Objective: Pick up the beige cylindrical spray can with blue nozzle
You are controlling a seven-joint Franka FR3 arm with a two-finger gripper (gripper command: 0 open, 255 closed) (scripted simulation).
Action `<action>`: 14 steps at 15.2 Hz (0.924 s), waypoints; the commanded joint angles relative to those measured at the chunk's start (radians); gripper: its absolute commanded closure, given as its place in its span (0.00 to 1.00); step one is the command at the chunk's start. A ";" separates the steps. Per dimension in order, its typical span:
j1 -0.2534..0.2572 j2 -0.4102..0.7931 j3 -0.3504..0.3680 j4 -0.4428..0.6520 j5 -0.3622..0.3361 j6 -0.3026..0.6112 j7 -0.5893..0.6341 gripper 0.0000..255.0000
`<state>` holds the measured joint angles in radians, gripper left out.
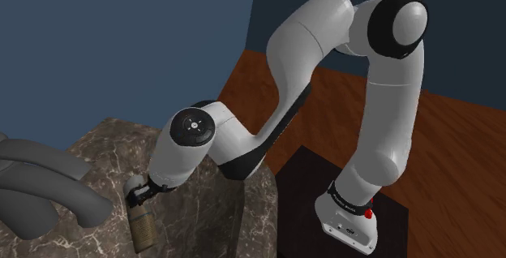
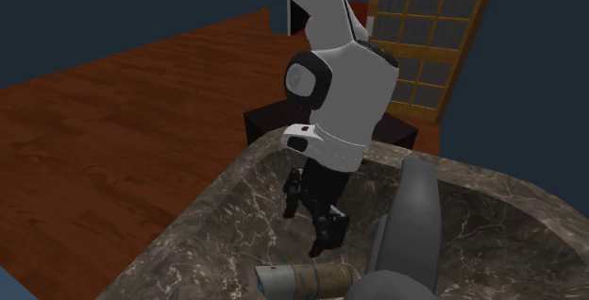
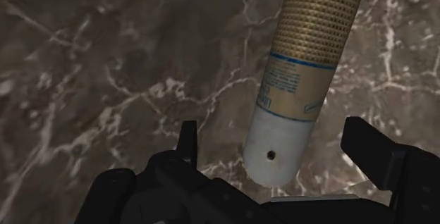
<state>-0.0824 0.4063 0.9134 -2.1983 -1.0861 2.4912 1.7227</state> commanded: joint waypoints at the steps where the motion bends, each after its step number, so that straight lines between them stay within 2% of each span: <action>1: 0.102 0.101 -0.074 0.092 -0.103 -0.045 0.083 0.00; 3: 0.177 0.178 -0.121 0.176 -0.161 -0.080 0.130 0.00; 11: 0.235 0.268 -0.188 0.214 -0.263 -0.065 0.209 0.00; 13: 0.235 0.268 -0.188 0.213 -0.263 -0.065 0.209 0.00; 14: 0.235 0.267 -0.187 0.213 -0.262 -0.065 0.209 1.00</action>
<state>0.1517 0.6720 0.7272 -1.9864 -1.3458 2.4249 1.9302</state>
